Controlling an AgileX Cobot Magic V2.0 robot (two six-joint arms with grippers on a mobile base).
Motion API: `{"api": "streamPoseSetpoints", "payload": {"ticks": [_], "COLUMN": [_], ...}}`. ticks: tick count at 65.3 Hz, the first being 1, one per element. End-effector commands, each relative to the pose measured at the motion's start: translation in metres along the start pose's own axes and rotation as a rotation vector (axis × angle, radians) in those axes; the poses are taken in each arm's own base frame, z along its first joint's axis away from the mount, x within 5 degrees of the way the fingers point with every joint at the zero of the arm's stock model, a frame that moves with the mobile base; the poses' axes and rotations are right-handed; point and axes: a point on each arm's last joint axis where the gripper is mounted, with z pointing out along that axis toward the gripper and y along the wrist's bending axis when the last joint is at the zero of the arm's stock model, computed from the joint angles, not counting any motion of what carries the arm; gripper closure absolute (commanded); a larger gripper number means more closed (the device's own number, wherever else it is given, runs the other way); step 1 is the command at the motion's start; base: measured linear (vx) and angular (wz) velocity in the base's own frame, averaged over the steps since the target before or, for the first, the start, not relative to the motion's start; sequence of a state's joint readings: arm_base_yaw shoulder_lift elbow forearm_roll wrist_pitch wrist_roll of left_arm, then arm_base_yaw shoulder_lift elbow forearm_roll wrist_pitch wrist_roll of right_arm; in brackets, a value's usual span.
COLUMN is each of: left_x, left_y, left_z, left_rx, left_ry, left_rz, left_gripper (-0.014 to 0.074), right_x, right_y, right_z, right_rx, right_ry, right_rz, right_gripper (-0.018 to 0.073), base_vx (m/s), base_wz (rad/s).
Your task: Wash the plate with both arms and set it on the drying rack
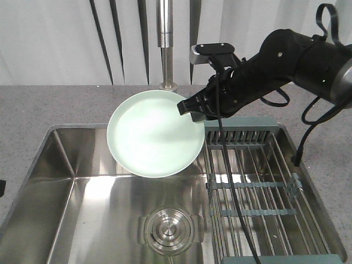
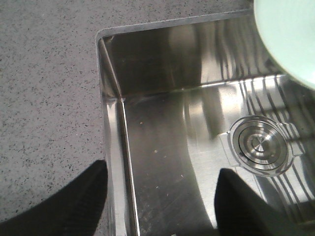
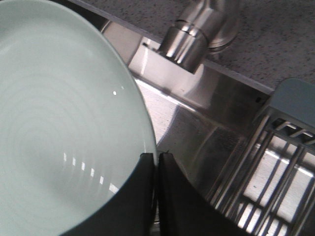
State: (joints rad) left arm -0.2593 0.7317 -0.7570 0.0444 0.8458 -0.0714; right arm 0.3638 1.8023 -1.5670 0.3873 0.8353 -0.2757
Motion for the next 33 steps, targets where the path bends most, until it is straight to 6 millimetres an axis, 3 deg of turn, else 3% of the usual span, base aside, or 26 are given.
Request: {"api": "streamPoseSetpoints", "payload": {"ticks": [1, 18, 33], "left_x": [-0.012, -0.012, -0.012], "left_y": [-0.001, -0.001, -0.001], "left_z": [-0.006, -0.006, -0.006], "left_rx": [0.011, 0.011, 0.011], "left_ry": [-0.089, -0.089, -0.089], "left_rz": [-0.006, -0.006, -0.006], "left_gripper": [0.0157, 0.0157, 0.0157], "right_x": [-0.016, -0.005, 0.031], "right_y": [-0.007, -0.026, -0.039], "right_z": [-0.033, -0.061, -0.095], "right_rx": [0.018, 0.072, 0.138], "right_ry": [-0.108, -0.097, -0.120], "right_rz": [-0.001, 0.021, 0.067], "right_gripper": [0.0561, 0.0561, 0.0561], "base_vx": [0.00, 0.00, 0.00], "base_wz": [0.00, 0.00, 0.00]}}
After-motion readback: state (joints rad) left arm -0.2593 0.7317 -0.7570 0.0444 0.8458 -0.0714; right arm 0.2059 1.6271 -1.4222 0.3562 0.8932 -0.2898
